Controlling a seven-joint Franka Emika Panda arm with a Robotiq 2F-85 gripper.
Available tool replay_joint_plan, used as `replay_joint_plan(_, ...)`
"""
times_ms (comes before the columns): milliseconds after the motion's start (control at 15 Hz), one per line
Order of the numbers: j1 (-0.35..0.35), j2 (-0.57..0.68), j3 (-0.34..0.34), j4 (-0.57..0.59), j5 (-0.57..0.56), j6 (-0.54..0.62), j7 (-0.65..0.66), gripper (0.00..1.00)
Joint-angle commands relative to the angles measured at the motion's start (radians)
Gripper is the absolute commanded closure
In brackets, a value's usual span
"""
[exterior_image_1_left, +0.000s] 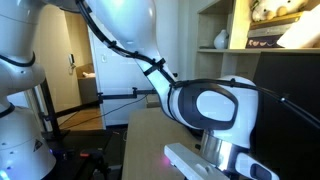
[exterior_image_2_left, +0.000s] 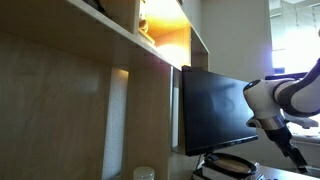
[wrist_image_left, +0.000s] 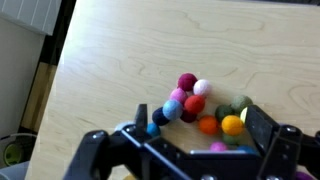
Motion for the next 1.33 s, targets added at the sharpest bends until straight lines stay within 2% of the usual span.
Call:
replay_joint_plan(0, -0.002, -0.040, 0.019, -0.038, -0.006, -0.042, -0.137, 0.00)
replay_joint_plan(200, 0.008, -0.061, 0.028, -0.066, -0.024, -0.037, -0.206, 0.00)
replay_joint_plan(467, 0.025, -0.072, 0.037, -0.090, -0.052, 0.017, -0.191, 0.00)
replay_joint_plan(1067, 0.028, -0.067, 0.032, -0.152, -0.042, 0.354, -0.123, 0.00)
replay_joint_plan(1200, 0.054, -0.062, 0.001, -0.154, -0.071, 0.372, -0.089, 0.00)
replay_joint_plan(1267, 0.033, -0.036, 0.027, -0.121, -0.031, 0.344, -0.142, 0.00)
